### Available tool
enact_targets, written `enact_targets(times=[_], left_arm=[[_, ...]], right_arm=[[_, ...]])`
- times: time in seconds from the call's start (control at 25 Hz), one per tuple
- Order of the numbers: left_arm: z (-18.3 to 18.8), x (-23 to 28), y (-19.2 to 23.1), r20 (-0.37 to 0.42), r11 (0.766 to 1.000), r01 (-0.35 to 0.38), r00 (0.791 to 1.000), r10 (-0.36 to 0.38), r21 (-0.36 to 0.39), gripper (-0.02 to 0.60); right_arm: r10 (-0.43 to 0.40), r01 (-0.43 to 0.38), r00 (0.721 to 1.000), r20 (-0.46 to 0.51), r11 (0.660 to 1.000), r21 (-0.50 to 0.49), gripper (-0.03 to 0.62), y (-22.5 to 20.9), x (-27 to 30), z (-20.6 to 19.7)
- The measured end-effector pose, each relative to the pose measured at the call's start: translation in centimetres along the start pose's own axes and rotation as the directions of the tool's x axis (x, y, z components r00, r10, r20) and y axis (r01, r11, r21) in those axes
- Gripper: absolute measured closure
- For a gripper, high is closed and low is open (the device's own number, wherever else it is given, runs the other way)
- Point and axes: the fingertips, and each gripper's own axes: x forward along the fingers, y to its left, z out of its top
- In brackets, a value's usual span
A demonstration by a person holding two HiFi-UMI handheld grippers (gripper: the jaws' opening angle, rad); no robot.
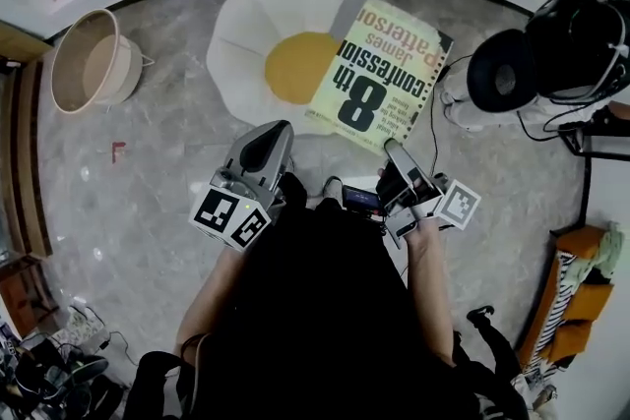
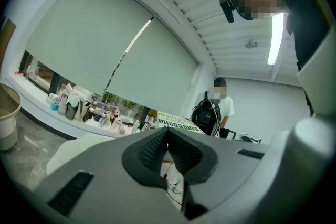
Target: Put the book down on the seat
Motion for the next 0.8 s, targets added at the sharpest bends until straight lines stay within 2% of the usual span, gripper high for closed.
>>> enact_targets(times=[0.36, 0.8], left_arm=[[0.0, -0.7, -0.2, 0.025, 0.996, 0.070, 0.997, -0.071, 0.056, 0.572], [-0.5, 1.7, -0.1, -0.057, 0.984, 0.156, 0.987, -0.152, 0.082, 0.572]], right_arm=[[0.009, -0.008, 0.999, 0.047, 0.999, -0.031, 0.413, 0.4, 0.0, -0.3], [-0.006, 0.007, 0.997, 0.074, 1.000, -0.016, 0.413, 0.4, 0.2, -0.2]])
